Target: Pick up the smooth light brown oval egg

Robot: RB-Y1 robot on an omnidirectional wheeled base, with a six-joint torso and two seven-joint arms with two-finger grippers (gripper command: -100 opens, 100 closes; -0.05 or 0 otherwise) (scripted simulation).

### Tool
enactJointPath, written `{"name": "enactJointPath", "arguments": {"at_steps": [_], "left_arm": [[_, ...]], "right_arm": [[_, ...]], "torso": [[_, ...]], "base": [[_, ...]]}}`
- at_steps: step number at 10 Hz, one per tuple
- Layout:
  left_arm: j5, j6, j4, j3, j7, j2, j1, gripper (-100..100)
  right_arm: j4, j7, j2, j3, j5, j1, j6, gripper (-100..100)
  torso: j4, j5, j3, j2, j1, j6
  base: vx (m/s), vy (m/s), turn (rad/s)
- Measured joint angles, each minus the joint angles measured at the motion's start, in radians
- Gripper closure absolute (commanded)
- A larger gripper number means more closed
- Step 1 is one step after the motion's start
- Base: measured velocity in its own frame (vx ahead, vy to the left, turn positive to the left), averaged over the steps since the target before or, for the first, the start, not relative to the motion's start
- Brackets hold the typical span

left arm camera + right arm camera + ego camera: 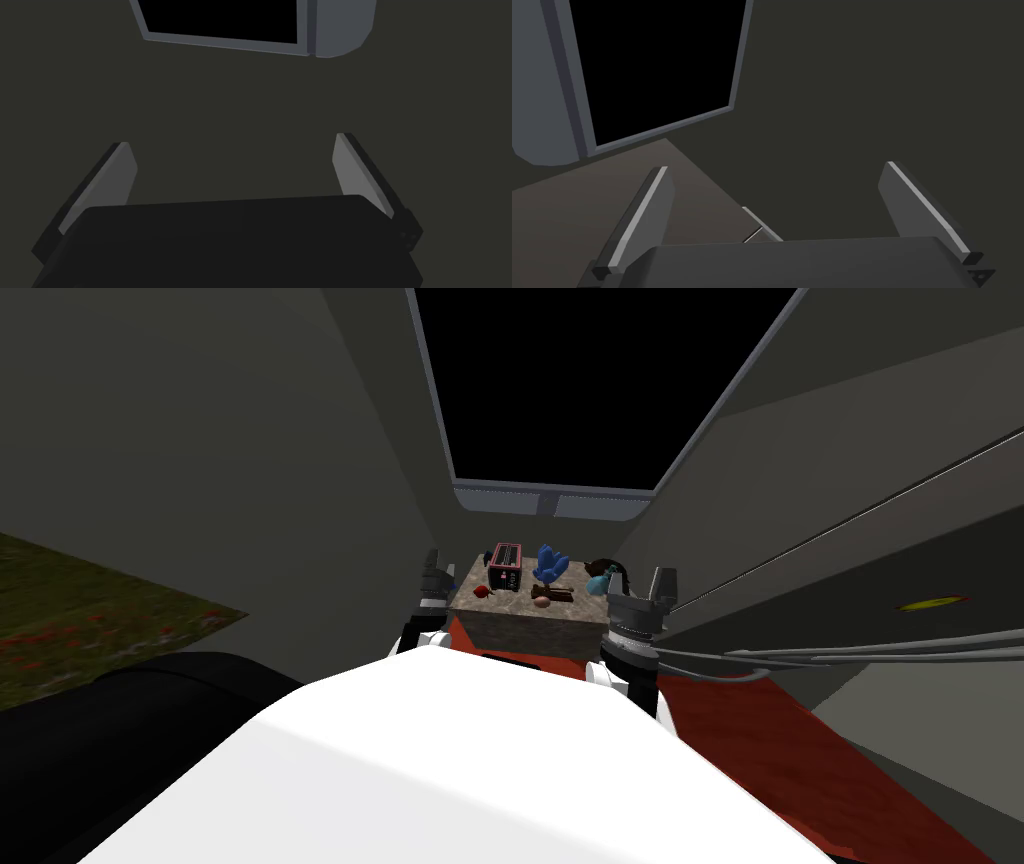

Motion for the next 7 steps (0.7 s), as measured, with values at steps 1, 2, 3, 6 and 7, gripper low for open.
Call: {"name": "enactJointPath", "arguments": {"at_steps": [1, 2, 3, 6, 7], "left_arm": [[0.0, 0.0, 0.0, 0.0, 0.0, 0.0, 0.0, 0], [0.0, 0.0, 0.0, 0.0, 0.0, 0.0, 0.0, 0], [0.0, 0.0, 0.0, 0.0, 0.0, 0.0, 0.0, 0], [0.0, 0.0, 0.0, 0.0, 0.0, 0.0, 0.0, 0], [0.0, 0.0, 0.0, 0.0, 0.0, 0.0, 0.0, 0]], "right_arm": [[0.004, 0.002, -0.023, -0.004, 0.017, -0.014, 0.01, -100], [0.01, 0.005, -0.044, -0.007, 0.035, -0.023, 0.019, -100], [0.018, 0.007, -0.065, -0.014, 0.05, -0.034, 0.025, -100], [0.061, 0.029, -0.12, -0.017, 0.117, -0.079, 0.044, -100], [0.074, 0.042, -0.139, -0.013, 0.145, -0.091, 0.052, -100]], "torso": [[0.0, 0.0, 0.001, 0.002, 0.001, 0.0], [0.001, 0.001, 0.002, 0.004, 0.002, 0.0], [0.001, 0.001, 0.002, 0.004, 0.003, 0.0], [0.001, 0.001, 0.003, 0.005, 0.003, 0.0], [0.001, 0.001, 0.003, 0.005, 0.003, 0.0]], "base": [[-0.072, 0.044, 0.011], [-0.069, 0.051, 0.011], [-0.072, 0.051, 0.021], [-0.075, 0.048, 0.029], [-0.1, 0.066, 0.042]]}}
